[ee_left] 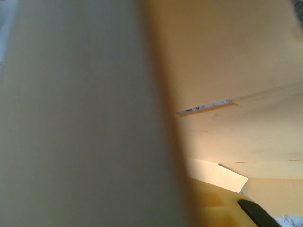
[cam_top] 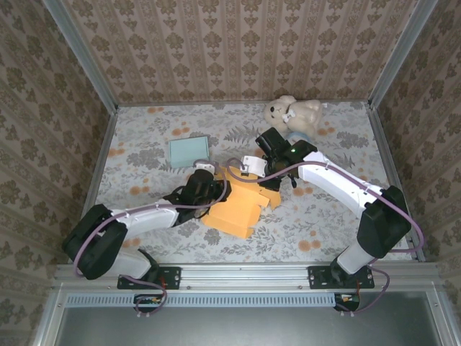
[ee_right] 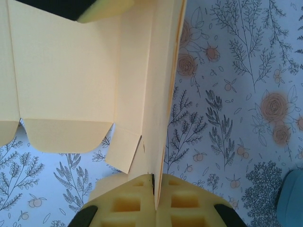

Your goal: Fold the paper box

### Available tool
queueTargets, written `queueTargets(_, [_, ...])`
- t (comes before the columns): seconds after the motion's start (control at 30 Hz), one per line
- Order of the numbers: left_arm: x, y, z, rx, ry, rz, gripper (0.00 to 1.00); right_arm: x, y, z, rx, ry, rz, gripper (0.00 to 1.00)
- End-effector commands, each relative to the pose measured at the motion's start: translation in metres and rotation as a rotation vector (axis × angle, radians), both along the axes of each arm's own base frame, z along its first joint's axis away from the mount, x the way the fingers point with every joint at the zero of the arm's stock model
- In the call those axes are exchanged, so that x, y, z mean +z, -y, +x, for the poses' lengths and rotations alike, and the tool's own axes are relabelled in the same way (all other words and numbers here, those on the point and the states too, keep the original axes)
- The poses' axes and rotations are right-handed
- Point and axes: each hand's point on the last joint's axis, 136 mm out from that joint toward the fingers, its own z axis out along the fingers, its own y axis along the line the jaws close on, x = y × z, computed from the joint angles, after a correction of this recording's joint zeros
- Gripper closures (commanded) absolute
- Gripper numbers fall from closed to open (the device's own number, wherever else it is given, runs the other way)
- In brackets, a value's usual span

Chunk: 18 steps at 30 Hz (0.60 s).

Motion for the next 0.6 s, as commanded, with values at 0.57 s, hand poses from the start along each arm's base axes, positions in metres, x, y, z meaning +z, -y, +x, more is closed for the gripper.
queueTargets(0.57, [0.064, -0.117, -0.039, 0.220, 0.313, 0.040, 0.75, -0.005, 0.005, 0.040, 0.071, 0.360, -0.148, 1.00])
